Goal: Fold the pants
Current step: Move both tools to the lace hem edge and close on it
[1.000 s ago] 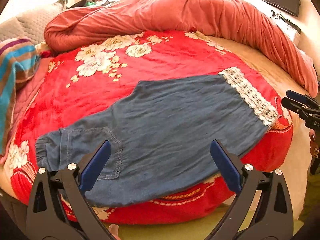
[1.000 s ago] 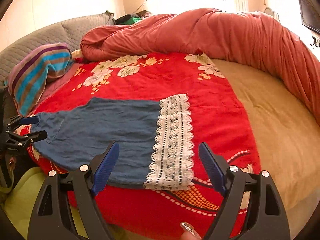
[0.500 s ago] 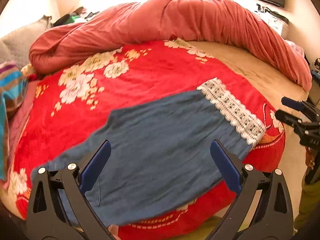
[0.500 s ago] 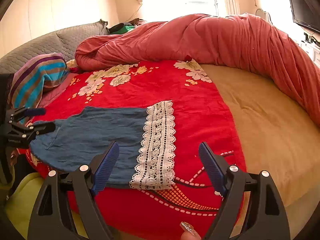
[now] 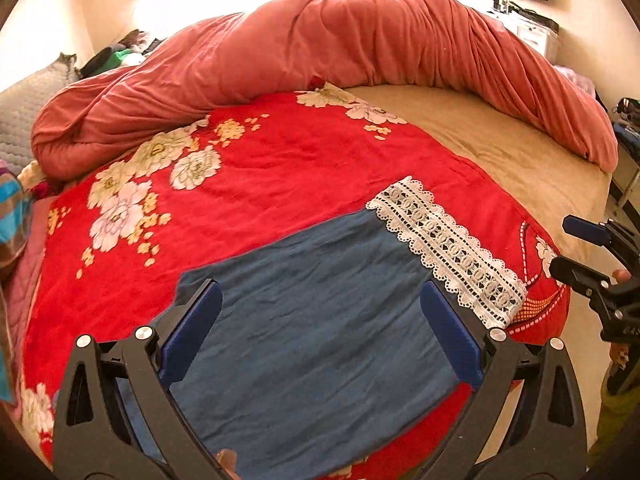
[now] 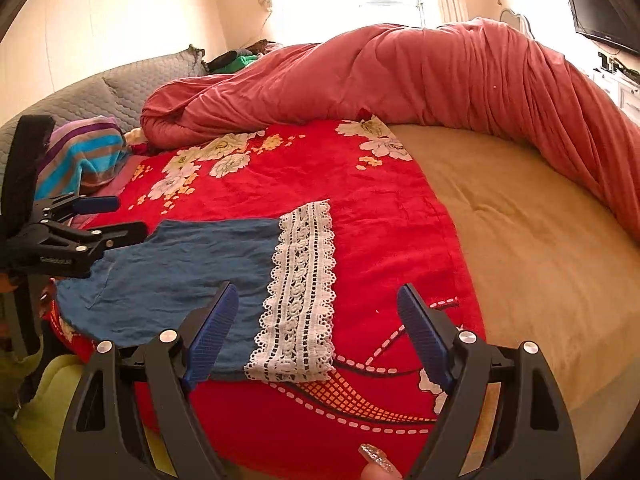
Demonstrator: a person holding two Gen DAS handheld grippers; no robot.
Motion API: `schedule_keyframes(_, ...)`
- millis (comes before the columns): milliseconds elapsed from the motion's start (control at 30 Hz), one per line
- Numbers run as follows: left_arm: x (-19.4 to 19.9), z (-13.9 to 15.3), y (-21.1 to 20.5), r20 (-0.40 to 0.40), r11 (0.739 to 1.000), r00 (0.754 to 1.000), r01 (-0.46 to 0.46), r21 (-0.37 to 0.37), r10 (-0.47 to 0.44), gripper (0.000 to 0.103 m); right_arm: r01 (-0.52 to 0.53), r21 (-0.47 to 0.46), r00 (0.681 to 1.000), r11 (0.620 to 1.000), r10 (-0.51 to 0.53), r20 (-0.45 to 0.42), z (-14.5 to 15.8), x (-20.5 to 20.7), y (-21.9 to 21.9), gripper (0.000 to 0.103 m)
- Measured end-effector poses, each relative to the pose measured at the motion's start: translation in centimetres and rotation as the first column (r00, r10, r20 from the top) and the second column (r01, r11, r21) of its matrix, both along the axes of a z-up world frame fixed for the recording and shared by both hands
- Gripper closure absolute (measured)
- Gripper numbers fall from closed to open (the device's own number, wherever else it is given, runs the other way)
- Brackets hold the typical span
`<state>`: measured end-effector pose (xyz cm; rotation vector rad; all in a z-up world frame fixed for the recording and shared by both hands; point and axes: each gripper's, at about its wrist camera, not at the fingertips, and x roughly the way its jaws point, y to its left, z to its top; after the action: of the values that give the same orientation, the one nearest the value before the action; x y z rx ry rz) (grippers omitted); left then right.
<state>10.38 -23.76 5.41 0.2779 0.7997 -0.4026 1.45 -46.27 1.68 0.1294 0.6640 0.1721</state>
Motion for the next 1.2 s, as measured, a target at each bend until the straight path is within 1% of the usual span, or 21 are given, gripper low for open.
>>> schedule_keyframes(167, 1.3, -1.0, -1.1, -0.015, 0.999, 1.0, 0.018, 0.029, -0.018, 0.01, -0.004, 0.004, 1.0, 1.0, 0.004, -0.019, -0.7, 0.3, 0.1, 0.022)
schedule_keyframes(333, 3.1, -2.0, -2.1, -0.042, 0.999, 0.999, 0.034, 0.035, -0.032, 0.01, -0.005, 0.021, 0.999, 1.0, 0.006, -0.043, -1.6, 0.8, 0.2, 0.022)
schedule_keyframes(500, 5.0, -3.1, -3.3, -0.053, 0.996, 0.997, 0.052, 0.071, -0.049, 0.01, -0.021, 0.033, 0.997, 0.999, 0.023, -0.068, -2.6, 1.2, 0.8, 0.022)
schedule_keyframes(633, 6.6, -3.9, -3.9, -0.074, 0.995, 0.996, 0.054, 0.08, -0.048, 0.01, -0.041, 0.04, 0.993, 0.998, 0.045, -0.105, -3.4, 1.7, 1.4, 0.022)
schedule_keyframes(767, 8.1, -4.9, -4.8, -0.068, 0.991, 0.995, 0.079, 0.107, -0.072, 0.01, -0.056, 0.048, 0.989, 0.997, 0.062, -0.137, -4.2, 2.2, 2.0, 0.022)
schedule_keyframes(833, 9.1, -5.6, -5.3, -0.086, 0.989, 0.992, 0.1, 0.109, -0.091, 0.01, -0.061, 0.055, 0.985, 0.997, 0.069, -0.157, -4.6, 2.5, 2.2, 0.022)
schedule_keyframes(1000, 10.9, -6.9, -6.2, -0.126, 0.987, 0.987, 0.118, 0.109, -0.104, 0.01, -0.05, 0.076, 0.975, 0.996, 0.066, -0.214, -6.0, 3.4, 2.5, 0.022)
schedule_keyframes(1133, 12.0, -7.9, -7.0, -0.153, 0.984, 0.98, 0.144, 0.109, -0.126, 0.01, -0.048, 0.092, 0.972, 0.995, 0.068, -0.227, -6.5, 3.6, 2.6, 0.022)
schedule_keyframes(1200, 12.5, -8.3, -7.3, -0.179, 0.986, 0.975, 0.15, 0.079, -0.134, 0.01, -0.05, 0.097, 0.969, 0.994, 0.072, -0.236, -6.6, 3.8, 2.6, 0.021)
